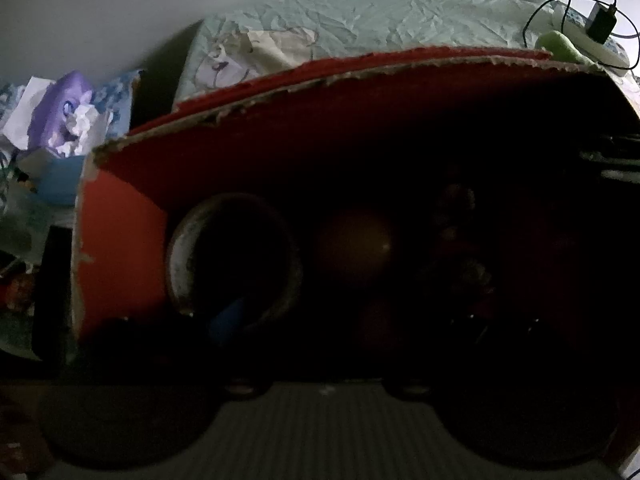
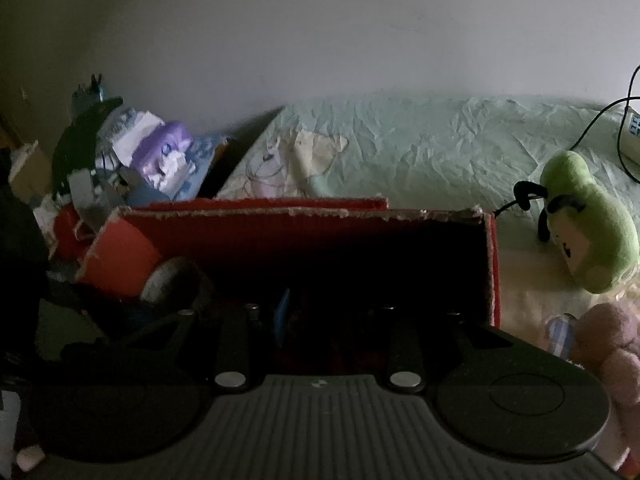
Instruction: Organize objects
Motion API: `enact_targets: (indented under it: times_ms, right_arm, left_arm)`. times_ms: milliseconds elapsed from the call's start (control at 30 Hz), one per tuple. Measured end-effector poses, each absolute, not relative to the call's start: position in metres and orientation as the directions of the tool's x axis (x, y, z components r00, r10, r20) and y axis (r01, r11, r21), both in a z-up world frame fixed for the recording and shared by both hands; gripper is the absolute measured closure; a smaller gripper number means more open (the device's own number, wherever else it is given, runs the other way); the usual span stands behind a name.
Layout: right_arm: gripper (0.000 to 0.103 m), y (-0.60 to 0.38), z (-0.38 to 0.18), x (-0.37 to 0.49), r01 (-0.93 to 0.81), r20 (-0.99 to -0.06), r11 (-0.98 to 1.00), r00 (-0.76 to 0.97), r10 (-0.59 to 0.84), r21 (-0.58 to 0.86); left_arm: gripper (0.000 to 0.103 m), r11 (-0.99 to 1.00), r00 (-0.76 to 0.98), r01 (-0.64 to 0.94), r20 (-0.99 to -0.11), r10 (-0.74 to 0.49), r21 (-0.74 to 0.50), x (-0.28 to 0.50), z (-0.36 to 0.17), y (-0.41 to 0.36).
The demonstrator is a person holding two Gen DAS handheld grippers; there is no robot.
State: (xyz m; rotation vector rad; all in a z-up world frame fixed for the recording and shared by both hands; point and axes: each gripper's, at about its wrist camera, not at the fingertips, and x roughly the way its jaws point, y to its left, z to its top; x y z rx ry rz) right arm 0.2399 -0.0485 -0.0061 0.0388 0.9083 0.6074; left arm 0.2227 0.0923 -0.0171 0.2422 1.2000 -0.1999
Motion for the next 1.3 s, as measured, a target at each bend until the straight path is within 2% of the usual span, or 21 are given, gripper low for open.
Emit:
enact_targets:
  times_ms: [433,1300]
  right_arm:
    - [0.066,-0.0392,-0.0109,0.2382,-0.497,-0.774,0.839,0.433,0.462,0.222]
    - [0.067,-0.0385,-0.0095,0.2364,-0.496,-0.774,0.846,0.453,0.442,0.193]
  left_arm:
    - [0.011,0.952,0.352,0.289,-0.936,-0.013,0.096,0.2217,-0.0178,0.0906]
    - [0.011,0.95,0.342,0.296,-0.94,-0.006,0.102,0.2217,-0.0179,0.0874]
